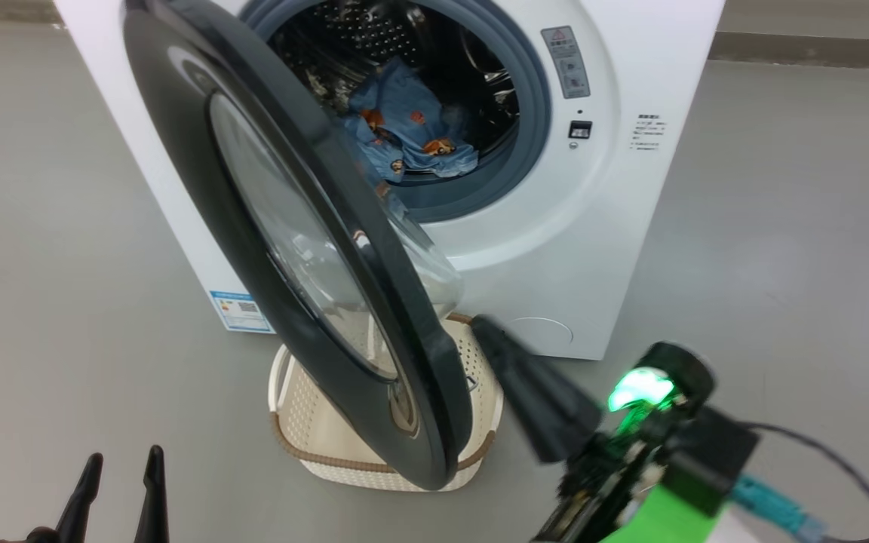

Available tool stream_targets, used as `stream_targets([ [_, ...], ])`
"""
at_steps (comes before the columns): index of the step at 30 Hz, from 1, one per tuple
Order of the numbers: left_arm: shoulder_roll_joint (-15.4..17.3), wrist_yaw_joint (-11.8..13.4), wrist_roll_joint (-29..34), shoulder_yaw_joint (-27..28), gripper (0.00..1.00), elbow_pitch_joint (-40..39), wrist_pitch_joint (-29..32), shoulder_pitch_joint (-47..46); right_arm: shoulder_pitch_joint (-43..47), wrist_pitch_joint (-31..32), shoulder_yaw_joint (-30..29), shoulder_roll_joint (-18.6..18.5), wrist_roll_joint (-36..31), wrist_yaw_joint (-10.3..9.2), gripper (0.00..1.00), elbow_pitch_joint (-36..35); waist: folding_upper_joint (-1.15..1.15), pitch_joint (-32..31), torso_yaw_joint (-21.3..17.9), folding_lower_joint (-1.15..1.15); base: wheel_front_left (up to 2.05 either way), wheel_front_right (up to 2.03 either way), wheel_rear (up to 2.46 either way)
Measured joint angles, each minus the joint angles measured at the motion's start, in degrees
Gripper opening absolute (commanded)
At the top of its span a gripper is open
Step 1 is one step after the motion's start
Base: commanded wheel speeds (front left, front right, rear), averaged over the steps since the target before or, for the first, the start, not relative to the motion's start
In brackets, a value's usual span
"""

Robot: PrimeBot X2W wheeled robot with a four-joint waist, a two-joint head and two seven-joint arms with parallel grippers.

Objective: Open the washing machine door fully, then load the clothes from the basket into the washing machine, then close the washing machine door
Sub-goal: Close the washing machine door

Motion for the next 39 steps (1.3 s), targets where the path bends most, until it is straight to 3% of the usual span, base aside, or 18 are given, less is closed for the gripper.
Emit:
stream_targets([
  [7, -0.08, 0.00, -0.01, 0.15, 1.00, -0.15, 0.00, 0.02, -0.59, 0.01, 10.94, 0.10, 1.42, 0.00, 0.00, 4.31, 0.00, 0.17, 1.98, 0.00, 0.00, 0.00, 0.00],
  [15, -0.87, 0.00, -0.02, 0.24, 1.00, -0.15, 0.00, 0.00, -0.46, 0.01, 16.17, 0.14, 4.70, 0.00, 0.00, 12.83, 0.00, 0.98, 2.83, 0.00, 0.00, 0.00, 0.00],
  [26, -1.49, 0.00, -0.04, 0.37, 1.00, -0.09, 0.00, -0.12, -0.49, 0.02, 15.79, -0.15, 5.61, 0.00, 0.00, 22.51, 0.00, 2.44, 3.23, 0.00, 0.00, 0.00, 0.00],
  [39, -1.79, 0.00, -0.20, 0.14, 1.00, -0.04, 0.00, -0.75, -1.88, 0.02, 8.58, 0.64, 5.61, 0.02, 0.00, 26.44, 0.00, 3.37, 3.51, 0.00, 0.00, 0.00, 0.00],
])
